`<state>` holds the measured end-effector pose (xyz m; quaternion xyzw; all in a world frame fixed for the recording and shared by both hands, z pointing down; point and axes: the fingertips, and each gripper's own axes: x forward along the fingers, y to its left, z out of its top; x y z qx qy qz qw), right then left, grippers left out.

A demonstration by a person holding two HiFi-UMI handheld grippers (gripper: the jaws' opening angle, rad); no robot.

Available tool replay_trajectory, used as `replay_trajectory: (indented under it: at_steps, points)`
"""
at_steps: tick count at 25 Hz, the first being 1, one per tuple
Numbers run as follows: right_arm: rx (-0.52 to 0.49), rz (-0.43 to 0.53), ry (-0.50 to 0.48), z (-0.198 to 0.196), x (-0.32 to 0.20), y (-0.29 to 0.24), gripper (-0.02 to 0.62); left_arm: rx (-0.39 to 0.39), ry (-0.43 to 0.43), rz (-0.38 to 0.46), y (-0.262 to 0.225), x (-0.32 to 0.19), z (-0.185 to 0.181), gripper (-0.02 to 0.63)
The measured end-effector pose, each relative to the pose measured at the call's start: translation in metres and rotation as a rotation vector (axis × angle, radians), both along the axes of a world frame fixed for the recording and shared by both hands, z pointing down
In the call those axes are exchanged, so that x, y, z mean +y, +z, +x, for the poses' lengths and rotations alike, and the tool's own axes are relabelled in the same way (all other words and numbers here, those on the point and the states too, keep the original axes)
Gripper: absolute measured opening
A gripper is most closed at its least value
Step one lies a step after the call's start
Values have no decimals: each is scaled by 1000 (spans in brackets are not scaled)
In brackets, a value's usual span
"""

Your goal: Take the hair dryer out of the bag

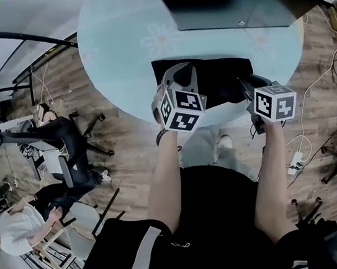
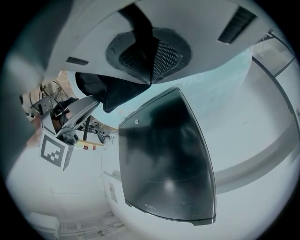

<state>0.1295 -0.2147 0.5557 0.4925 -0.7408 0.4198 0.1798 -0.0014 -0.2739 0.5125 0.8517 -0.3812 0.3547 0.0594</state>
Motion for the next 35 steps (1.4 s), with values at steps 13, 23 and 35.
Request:
replay_trajectory:
  at_steps: [13, 23, 35]
  points:
    - [-25, -57, 112, 0, -27, 33, 130, 44, 115, -71, 13, 12, -2, 17]
    - [26, -77, 114, -6, -39, 40, 54, 123, 191, -163, 11, 28, -20, 84]
    - [47, -112, 127, -3, -40, 42, 43, 229, 22, -222, 13, 38, -91, 158]
